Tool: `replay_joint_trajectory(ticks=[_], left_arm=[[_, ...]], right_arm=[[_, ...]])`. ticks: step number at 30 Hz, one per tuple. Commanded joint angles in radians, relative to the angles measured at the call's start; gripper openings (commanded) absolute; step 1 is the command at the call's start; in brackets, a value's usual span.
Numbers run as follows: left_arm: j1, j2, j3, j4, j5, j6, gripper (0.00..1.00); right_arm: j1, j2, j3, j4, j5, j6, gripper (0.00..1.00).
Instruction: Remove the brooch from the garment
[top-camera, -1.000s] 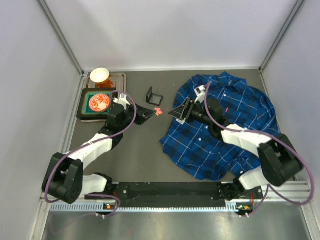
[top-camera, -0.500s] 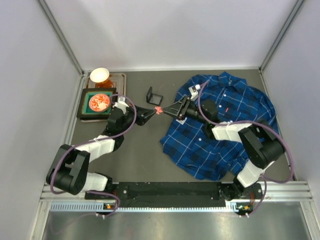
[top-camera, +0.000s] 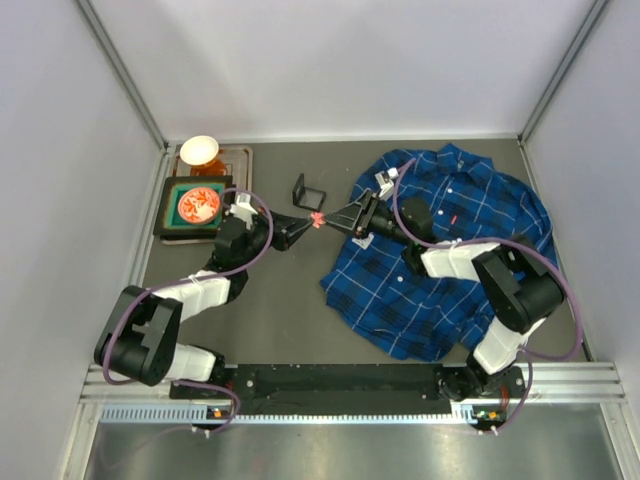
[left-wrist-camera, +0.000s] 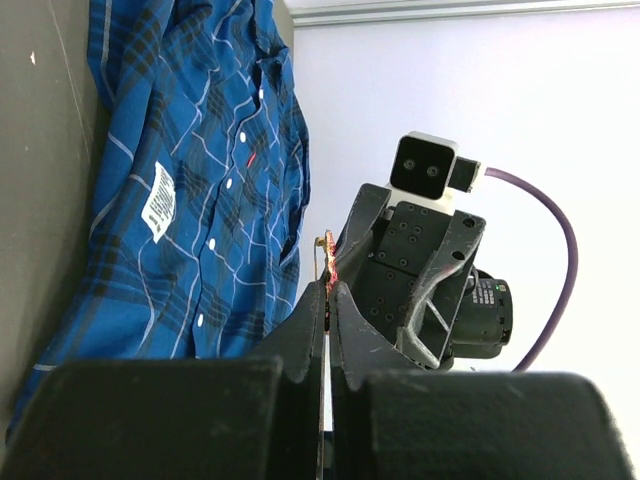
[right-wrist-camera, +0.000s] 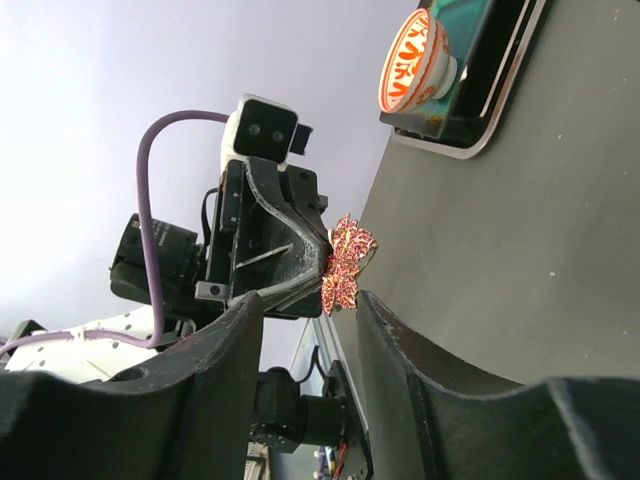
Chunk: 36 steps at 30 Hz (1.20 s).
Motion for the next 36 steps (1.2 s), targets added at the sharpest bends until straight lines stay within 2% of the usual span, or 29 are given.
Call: replay_joint_trajectory(ticks=[1,10,13,16,17,18,19,20,23,25,27,28,30,31,36], left_arm=[[0.004,0.025,0.023,0.092,0.041,-0.005,0.00],[0.004,0.048,0.009,0.145,0.064,-0.037,0.00],[0.004,0.045,0.002,0.151,0.063,-0.038,0.00],[0.004,0.038,0.000,0.126,0.057,-0.022,0.00],[0.006,0.035,0.000,0.110,0.052,-0.014,0.00],[0.010,0.029,-0.001,0.068,0.049,0.003,0.02],[0.013,0.015,-0.004,0.047,0.042,0.014,0.12],[0.019,0.004,-0.015,0.028,0.034,0.023,0.39],[0.049,-0.088,-0.014,-0.160,-0.003,0.124,0.65],[0.073,-0.172,0.005,-0.333,-0.023,0.247,0.67],[0.105,-0.256,0.025,-0.413,-0.023,0.367,0.68],[0.116,-0.283,0.038,-0.532,-0.027,0.409,0.69],[0.134,-0.341,0.090,-0.637,-0.035,0.530,0.69],[0.135,-0.352,0.139,-0.739,-0.044,0.563,0.69],[0.125,-0.366,0.227,-0.881,-0.064,0.713,0.68]], right_arm=[[-0.003,0.018,0.054,0.033,-0.002,-0.029,0.40],[-0.002,0.056,0.063,0.078,-0.005,-0.009,0.28],[-0.002,0.064,0.060,0.107,-0.002,0.004,0.17],[-0.002,0.073,0.063,0.121,-0.004,0.013,0.00],[-0.002,0.078,0.065,0.128,-0.005,0.021,0.00],[-0.002,0.091,0.068,0.139,-0.007,0.024,0.00],[-0.002,0.098,0.074,0.141,-0.005,0.026,0.00],[-0.003,0.107,0.086,0.139,-0.002,0.023,0.00],[-0.005,0.156,0.134,0.121,0.010,-0.008,0.00],[-0.010,0.208,0.184,0.115,0.011,-0.019,0.00],[-0.019,0.243,0.215,0.101,0.022,-0.041,0.00],[-0.022,0.274,0.247,0.067,0.039,-0.052,0.00],[-0.031,0.315,0.284,0.027,0.050,-0.081,0.00],[-0.036,0.361,0.316,0.023,0.060,-0.083,0.00],[-0.054,0.476,0.428,-0.029,0.088,-0.101,0.00]])
